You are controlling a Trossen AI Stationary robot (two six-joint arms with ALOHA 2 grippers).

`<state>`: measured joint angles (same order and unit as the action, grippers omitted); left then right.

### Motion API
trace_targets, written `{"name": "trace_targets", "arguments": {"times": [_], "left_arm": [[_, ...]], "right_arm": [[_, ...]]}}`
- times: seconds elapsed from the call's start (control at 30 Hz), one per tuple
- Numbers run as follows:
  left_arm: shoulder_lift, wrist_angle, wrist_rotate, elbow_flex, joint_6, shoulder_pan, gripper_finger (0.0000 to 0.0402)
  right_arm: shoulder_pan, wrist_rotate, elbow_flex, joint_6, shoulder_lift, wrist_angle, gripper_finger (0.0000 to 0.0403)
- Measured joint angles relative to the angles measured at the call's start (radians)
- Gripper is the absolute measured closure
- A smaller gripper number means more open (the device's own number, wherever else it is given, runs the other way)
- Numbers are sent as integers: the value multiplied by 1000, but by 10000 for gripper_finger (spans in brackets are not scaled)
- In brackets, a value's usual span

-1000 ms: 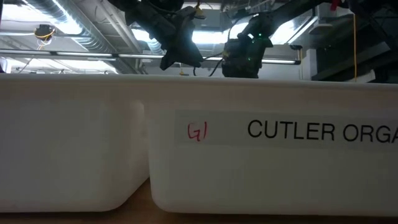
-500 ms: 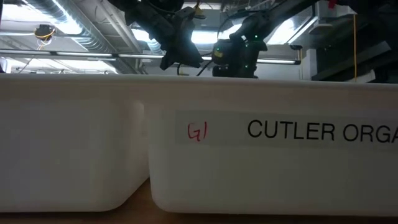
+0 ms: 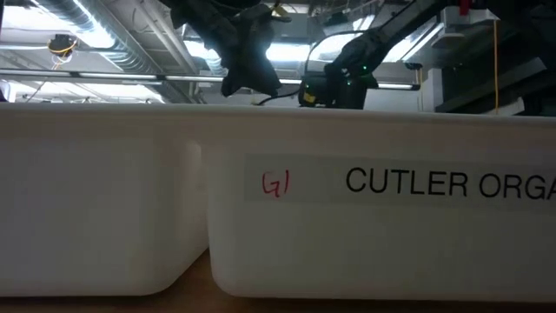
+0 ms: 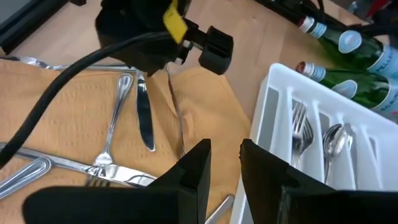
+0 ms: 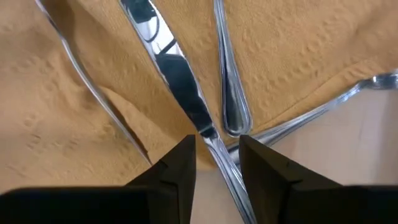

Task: Sort silverware
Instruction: Put the silver table knife into the white silverware tray

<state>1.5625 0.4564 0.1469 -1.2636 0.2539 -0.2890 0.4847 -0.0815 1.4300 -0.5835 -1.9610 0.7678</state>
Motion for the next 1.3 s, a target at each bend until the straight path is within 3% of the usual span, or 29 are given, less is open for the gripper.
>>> {"name": "trace_targets", "arguments": {"times": [0.2, 0.37, 0.57, 0.77, 0.93, 1.3], "left_arm": [[-24, 10, -32, 2, 5, 55, 328], [-150, 1, -103, 42, 5, 101, 328], [-408, -13, -255, 249, 138, 148, 328], [-575, -223, -281, 485, 260, 181, 328], [-600, -342, -281, 587, 301, 187, 328], [-599, -345, -282, 619, 323, 184, 328]], "right_arm": [[0, 21, -29, 1, 0, -26, 281], [0, 22, -49, 1, 0, -67, 281], [0, 32, -52, 1, -8, -86, 281], [0, 48, -52, -25, -40, -86, 281], [0, 54, -50, -27, -70, -83, 281], [-1, 59, -29, -27, -84, -28, 290]]}}
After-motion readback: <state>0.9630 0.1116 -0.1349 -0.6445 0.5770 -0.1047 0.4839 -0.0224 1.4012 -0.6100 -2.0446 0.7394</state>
